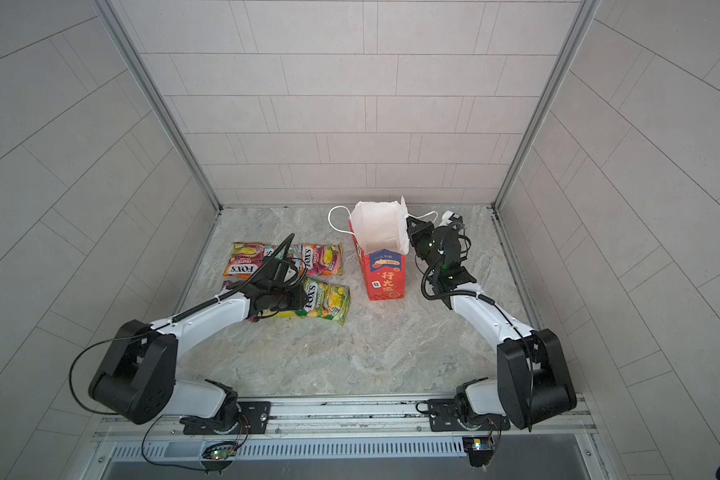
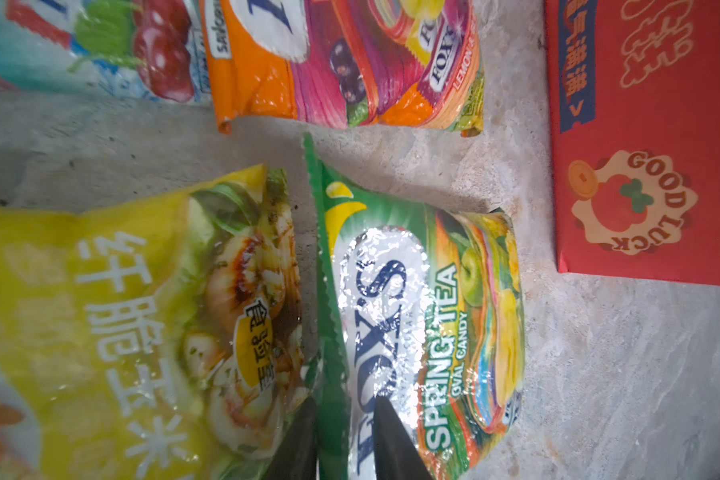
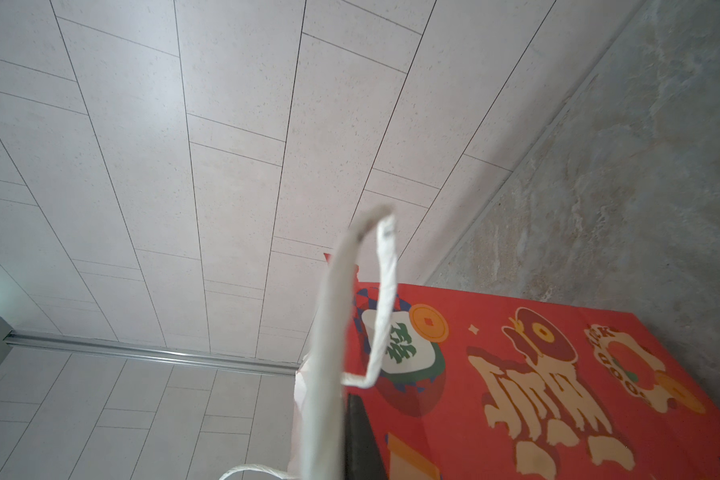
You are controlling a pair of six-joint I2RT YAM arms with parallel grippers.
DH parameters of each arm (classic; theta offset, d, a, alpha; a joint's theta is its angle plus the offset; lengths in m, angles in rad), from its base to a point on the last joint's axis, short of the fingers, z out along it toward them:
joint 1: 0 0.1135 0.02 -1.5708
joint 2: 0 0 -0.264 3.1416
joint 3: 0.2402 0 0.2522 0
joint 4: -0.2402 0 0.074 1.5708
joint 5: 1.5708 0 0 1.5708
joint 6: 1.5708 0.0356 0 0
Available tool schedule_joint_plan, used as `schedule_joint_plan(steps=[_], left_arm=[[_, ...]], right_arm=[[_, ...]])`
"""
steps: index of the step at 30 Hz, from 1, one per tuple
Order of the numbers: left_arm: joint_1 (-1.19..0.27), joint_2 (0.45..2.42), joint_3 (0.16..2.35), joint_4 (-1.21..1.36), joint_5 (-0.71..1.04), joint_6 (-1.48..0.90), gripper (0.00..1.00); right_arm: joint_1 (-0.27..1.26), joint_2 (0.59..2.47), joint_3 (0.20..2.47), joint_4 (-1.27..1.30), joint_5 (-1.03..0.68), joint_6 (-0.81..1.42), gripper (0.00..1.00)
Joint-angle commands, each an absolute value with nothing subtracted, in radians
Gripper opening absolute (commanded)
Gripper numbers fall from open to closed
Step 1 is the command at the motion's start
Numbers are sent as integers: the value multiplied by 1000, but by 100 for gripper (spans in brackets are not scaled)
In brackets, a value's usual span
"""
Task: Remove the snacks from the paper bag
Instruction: 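Lower the green packet onto the table and open the left gripper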
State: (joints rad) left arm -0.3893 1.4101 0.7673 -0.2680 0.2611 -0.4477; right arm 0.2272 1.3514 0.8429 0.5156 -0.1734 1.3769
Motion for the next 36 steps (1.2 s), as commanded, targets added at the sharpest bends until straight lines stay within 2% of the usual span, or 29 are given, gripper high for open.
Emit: schedule_joint_plan(steps=[1,6,10,13,20,21,23,27,30,36], left_arm=[[-394,1362,756,-287,220,-459,29],[-395,1252,753,-304,213,-466,30],[-403,1153,733,-288,200,-471,35],[-403,1148,705,-270,187,-471,39],[-405,1143,709,-253,217,-472,43],[-405,1130,715,-251,213,-468,44],[-405,1099,733,-254,202,-455,47],[-405,1039,775,-262,154,-429,52],[-405,989,789,-243,75,-413,60],[-405,865,699,17,-149,-375,72]], right_arm=[[230,1362,837,543,-179,1393,1],[230,1356,833,543,-179,1394,3],[230,1351,832,541,-176,1393,6],[232,1350,833,549,-180,1390,16],[231,1295,862,448,-178,1318,40],[231,1281,864,430,-168,1299,49],[230,1251,876,382,-147,1252,59],[230,1177,885,282,-81,1160,67],[230,1120,898,216,-40,1081,74],[229,990,915,65,54,846,79]])
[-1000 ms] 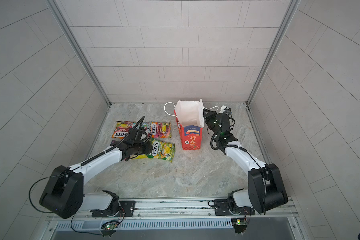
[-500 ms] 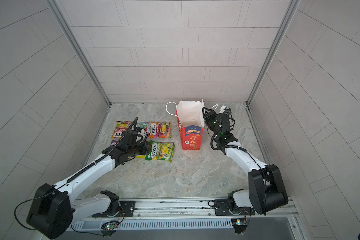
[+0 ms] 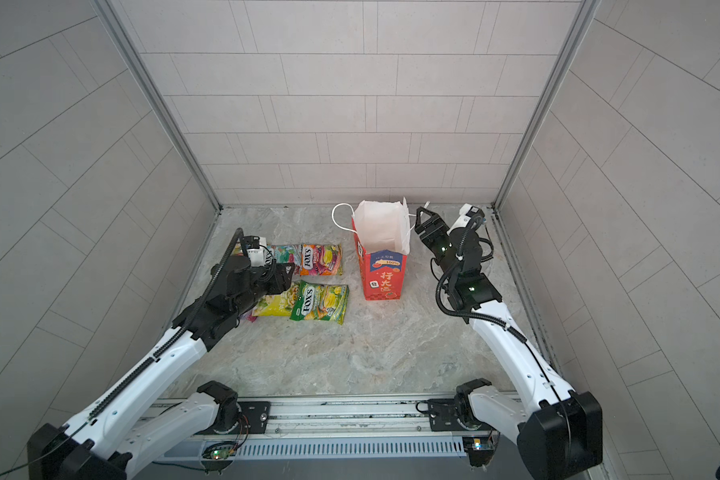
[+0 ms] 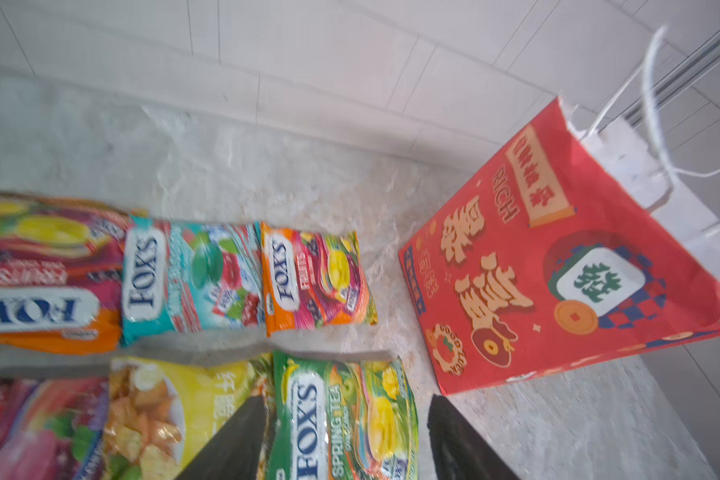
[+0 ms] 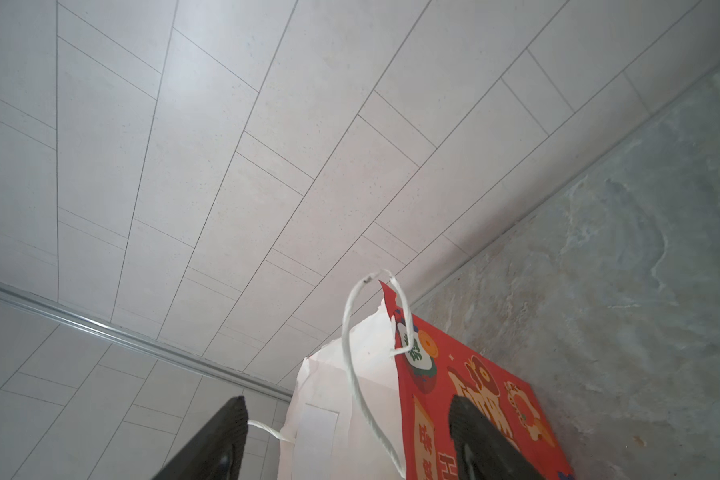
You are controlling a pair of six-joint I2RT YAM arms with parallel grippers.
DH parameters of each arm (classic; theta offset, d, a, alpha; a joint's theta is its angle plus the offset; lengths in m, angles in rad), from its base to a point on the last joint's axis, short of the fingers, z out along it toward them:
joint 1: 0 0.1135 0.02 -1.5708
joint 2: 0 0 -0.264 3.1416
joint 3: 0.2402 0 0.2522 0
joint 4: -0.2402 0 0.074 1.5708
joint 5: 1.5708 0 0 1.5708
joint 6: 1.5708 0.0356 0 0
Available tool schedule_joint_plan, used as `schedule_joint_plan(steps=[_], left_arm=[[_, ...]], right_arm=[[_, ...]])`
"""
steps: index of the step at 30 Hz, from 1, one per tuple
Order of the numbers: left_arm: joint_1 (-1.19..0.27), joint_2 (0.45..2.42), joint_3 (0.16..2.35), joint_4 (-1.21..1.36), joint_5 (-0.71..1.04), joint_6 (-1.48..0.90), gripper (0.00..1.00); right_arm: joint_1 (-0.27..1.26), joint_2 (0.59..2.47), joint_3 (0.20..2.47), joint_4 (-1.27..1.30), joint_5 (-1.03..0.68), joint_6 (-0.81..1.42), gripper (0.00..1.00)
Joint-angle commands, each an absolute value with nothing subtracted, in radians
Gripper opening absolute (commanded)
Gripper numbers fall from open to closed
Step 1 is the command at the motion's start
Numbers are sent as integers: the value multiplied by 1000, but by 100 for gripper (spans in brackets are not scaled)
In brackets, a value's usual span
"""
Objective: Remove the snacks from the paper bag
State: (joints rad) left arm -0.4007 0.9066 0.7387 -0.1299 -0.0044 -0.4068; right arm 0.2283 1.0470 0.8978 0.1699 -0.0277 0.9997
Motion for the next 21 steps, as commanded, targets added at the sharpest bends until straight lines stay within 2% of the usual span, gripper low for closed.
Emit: schedule_joint_plan(steps=[1,9,10,13,16,19,20,21], left_arm=[[-405,851,675,73,-188,-365,75],[-405,842,439,415,-417,-281,84],[-405,838,398,458,-451,-255,87],[-404,794,316,481,-518,-146,90],[-405,740,235,511,-627,-86,92],[-405,732,162,619,-803,-74,93],[-403,735,143,650,-840,-52,95],[-403,741,133,664,-866,-45,98]], right_arm=[[229,962,902,55,84,805,81],[225,720,599,238,318,497,85],[224,696,537,289,353,462,86],[224,666,382,462,416,348,86],[224,650,313,427,517,294,86],[224,626,238,428,616,304,89],[224,614,199,468,633,298,99],[224,607,170,505,651,286,99]])
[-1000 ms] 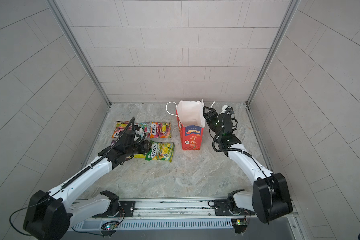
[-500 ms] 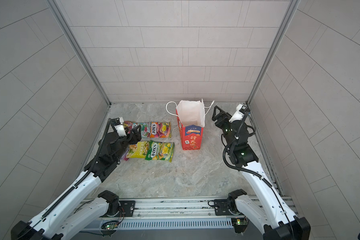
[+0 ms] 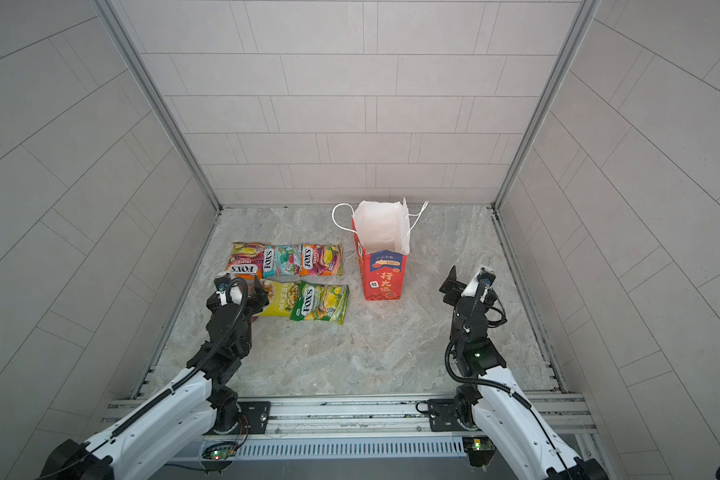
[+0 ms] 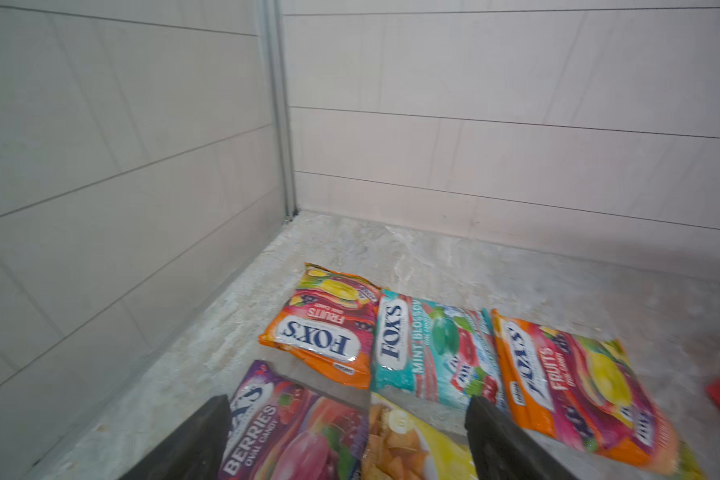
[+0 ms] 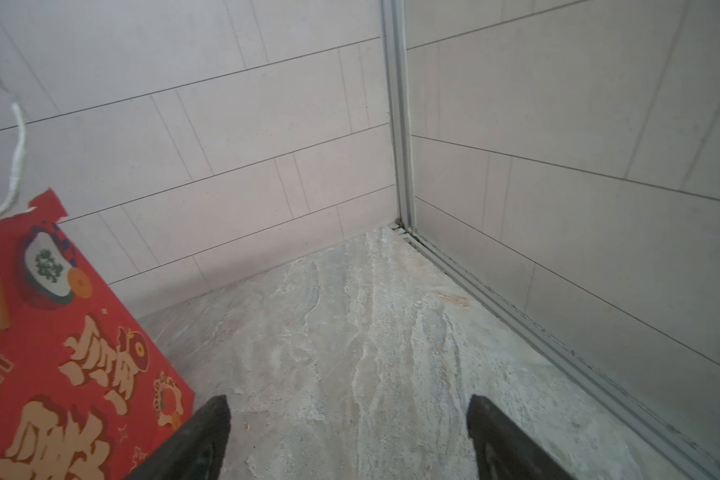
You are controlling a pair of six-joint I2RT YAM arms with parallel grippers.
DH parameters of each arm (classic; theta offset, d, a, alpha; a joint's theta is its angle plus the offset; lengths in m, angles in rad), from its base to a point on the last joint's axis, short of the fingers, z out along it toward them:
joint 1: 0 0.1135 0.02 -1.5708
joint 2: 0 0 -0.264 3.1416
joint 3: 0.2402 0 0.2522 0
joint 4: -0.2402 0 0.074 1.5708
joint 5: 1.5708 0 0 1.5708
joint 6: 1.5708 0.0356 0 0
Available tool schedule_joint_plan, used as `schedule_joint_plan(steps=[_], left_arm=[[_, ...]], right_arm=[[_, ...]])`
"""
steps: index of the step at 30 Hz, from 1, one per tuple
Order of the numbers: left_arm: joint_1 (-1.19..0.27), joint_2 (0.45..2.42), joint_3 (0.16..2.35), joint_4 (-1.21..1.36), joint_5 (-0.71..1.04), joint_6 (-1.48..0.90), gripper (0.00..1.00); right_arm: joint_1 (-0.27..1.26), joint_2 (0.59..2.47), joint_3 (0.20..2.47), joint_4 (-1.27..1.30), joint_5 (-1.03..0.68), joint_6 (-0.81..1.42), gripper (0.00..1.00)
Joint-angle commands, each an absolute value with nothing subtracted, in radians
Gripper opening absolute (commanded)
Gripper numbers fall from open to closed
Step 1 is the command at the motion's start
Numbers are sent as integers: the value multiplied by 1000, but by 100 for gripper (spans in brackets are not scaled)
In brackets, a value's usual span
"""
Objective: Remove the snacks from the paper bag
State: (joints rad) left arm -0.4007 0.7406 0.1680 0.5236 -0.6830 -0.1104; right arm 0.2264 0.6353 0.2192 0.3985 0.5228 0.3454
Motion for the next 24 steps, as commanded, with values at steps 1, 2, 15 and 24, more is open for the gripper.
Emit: schedule_joint_plan(steps=[1,2,15,24], left_arm=[[-402,754,133,664,-893,-44,100],[-402,769,136,663,-905,-40,100],[-329,1118,224,712,-809,0,100],[-264,1331,263,896,-600,53,100]], right_arm=[[224,603,144,533,677,274,99],[224,603,130,532,693,272,99],[224,943,157,655,617,142,99],[216,1309,186,1034,603,39,98]])
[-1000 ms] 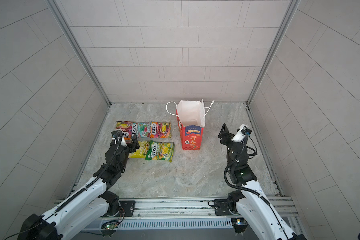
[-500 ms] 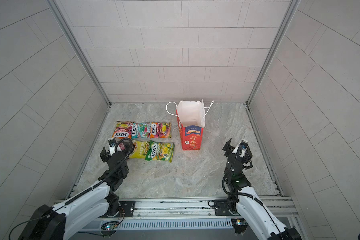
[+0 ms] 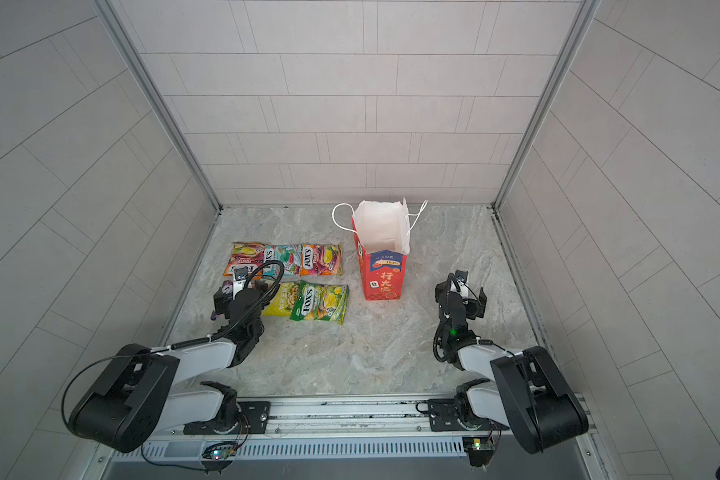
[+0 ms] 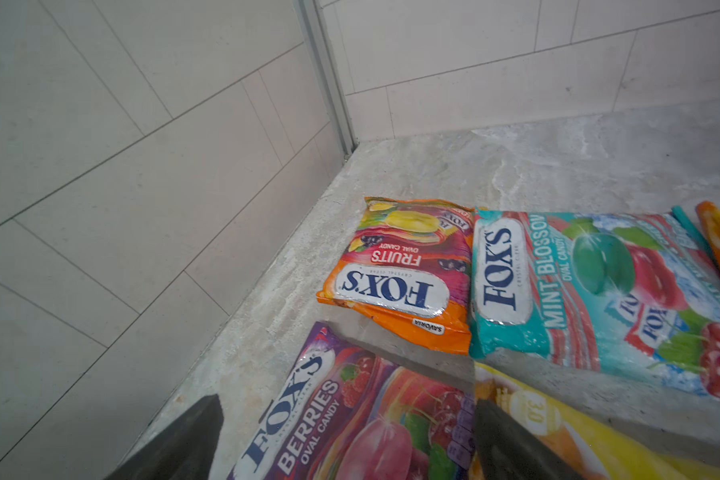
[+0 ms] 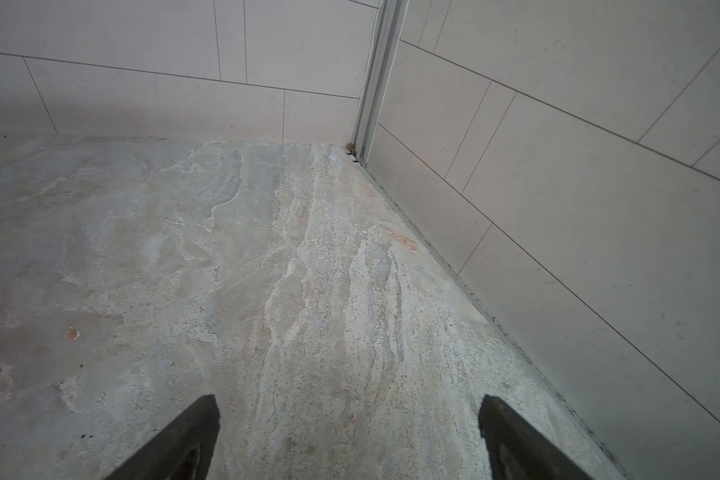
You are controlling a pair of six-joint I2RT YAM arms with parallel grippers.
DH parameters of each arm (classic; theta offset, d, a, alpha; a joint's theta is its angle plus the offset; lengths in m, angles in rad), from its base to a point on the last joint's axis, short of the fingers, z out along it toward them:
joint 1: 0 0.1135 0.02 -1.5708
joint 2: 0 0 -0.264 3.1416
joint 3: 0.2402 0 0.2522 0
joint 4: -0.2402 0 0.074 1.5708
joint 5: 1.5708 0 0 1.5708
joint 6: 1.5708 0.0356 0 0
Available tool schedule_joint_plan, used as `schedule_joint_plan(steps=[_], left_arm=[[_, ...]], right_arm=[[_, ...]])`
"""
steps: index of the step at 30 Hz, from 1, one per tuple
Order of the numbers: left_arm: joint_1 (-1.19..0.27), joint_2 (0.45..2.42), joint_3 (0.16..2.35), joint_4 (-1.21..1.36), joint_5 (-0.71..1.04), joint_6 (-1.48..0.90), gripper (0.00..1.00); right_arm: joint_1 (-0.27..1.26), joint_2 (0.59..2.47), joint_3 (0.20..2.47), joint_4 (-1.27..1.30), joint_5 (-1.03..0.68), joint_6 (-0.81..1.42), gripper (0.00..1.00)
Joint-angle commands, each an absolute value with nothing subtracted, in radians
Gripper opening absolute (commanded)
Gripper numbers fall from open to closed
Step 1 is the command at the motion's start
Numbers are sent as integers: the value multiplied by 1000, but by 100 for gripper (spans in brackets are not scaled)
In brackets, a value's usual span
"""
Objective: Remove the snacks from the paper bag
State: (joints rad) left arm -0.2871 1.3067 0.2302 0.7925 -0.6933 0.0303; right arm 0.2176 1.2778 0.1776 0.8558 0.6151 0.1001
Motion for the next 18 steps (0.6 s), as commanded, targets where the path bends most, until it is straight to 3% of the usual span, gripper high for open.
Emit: schedule_joint_plan(steps=[1,7,10,14,18], left_arm=[[-249,1348,268,910,-568,58,100],[-165,1487,240,1130,-368,72,100],[-152,1560,235,1201,-292,86,100],[-122,1593,264,1173,-221,74,100],[-48,1591,362,1002,-186,-8,100]], right_arm=[[215,1323,190,1047,606,29,98],[126,1511,221,1200,504,42,99],[127,1487,243,1104,457,37,100],[128,1606,273,1192,327,-29,99],[110,1588,316,1077,378,20,100]])
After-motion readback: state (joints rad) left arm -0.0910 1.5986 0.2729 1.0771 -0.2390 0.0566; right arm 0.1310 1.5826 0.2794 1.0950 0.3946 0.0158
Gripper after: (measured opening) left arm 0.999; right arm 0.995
